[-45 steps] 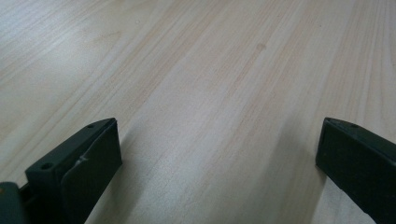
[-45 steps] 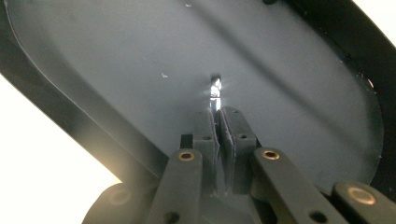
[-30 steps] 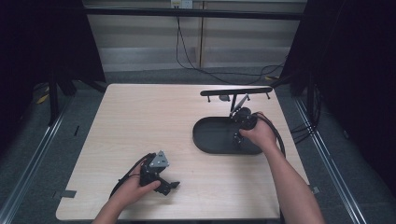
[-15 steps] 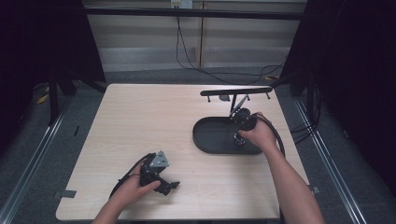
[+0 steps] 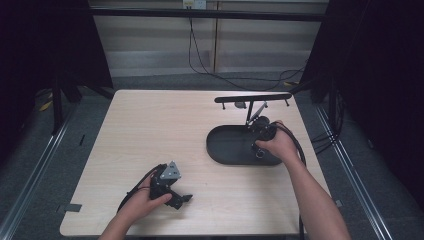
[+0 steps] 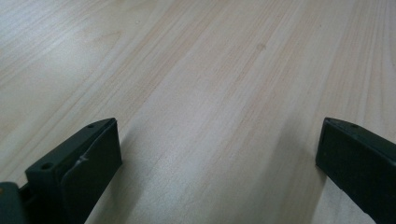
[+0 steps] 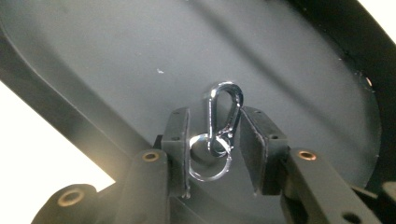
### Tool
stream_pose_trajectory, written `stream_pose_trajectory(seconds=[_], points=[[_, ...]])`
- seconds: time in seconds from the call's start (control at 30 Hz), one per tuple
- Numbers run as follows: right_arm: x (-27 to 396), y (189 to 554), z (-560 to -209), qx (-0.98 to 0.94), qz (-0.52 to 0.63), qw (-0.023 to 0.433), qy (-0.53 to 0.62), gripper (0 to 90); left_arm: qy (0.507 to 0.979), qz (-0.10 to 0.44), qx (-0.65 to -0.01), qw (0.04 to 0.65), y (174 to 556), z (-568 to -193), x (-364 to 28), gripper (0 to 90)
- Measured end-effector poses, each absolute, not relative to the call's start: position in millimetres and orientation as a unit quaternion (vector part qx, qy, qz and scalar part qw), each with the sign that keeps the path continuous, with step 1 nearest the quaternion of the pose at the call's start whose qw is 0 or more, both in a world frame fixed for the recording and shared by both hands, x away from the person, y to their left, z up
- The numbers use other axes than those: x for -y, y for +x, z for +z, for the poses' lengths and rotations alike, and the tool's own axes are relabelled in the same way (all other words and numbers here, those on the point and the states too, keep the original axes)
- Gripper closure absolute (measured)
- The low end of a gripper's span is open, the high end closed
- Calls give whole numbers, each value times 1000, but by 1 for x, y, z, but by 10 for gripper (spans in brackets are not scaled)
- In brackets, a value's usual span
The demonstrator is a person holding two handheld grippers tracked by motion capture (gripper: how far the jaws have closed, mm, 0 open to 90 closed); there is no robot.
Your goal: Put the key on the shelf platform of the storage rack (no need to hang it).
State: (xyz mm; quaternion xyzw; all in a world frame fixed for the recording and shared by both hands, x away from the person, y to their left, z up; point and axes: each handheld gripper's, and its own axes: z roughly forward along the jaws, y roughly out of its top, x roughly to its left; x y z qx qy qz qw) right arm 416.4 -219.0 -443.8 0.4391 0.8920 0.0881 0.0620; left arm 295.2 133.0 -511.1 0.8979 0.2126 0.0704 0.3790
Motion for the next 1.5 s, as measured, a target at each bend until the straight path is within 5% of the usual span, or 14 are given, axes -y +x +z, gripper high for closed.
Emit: stream_pose_trajectory(seconds=[1.5], points=[[218,396,-430,-897,125,45,422,265,901,71,-207,374,296,-511,-134,0]])
